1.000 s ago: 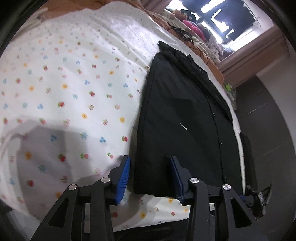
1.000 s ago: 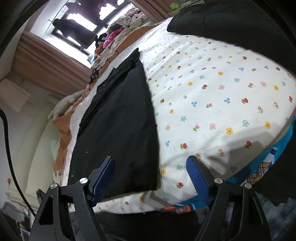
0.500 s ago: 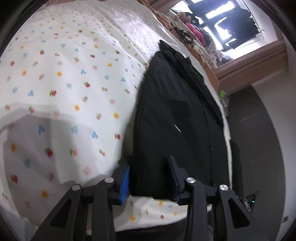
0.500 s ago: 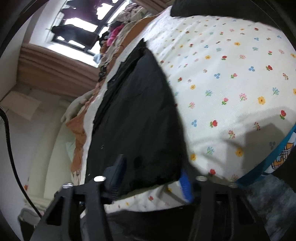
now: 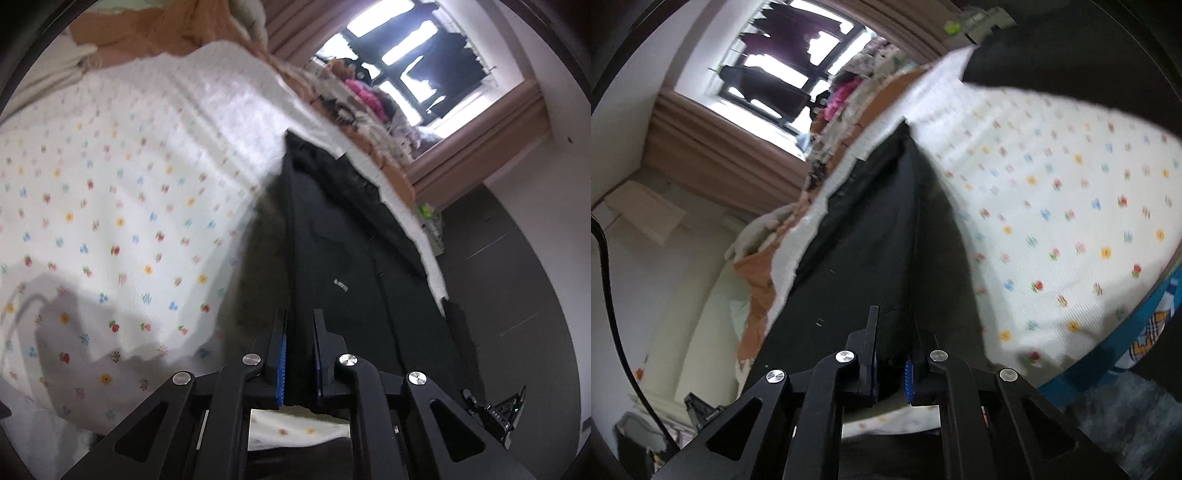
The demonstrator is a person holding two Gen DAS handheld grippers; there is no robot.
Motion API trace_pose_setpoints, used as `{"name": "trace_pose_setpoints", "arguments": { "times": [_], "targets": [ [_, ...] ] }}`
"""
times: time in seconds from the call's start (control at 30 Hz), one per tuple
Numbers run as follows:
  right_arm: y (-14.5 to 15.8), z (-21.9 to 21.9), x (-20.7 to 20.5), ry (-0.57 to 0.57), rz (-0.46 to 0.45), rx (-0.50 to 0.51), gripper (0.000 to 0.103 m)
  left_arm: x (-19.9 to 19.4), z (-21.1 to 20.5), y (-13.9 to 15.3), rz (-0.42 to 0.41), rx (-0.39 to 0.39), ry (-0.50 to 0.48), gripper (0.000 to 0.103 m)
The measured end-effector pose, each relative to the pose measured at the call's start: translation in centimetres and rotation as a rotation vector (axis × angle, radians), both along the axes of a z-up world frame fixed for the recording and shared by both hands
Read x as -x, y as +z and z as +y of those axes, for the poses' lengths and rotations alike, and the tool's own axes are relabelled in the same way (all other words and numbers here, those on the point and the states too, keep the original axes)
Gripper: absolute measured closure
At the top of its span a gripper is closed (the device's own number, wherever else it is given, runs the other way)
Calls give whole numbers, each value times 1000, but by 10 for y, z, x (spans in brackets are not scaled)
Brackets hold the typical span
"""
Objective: Fold large clothes
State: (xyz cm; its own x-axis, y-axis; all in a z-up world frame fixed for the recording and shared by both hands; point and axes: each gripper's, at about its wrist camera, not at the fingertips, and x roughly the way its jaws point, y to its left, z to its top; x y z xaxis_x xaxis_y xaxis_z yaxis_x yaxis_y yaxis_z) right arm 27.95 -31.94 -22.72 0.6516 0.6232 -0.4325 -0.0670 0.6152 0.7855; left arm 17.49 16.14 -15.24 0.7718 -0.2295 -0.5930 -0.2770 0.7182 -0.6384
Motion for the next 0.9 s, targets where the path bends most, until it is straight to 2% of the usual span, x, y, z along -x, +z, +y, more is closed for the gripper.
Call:
{"name": "trace_pose_setpoints", "arguments": {
  "times": [0.2,0.6,0.9],
  "targets": [
    [51,2,18,18,-94,-9,93,28,2,42,-79,25,16,92],
    [148,-1,79,62,-288,-34,93,95,-4,140,-271,8,20,92],
    [196,-1,127,94,-418,-47,93,159,-10,203,-427,-46,40,92]
  ]
}}
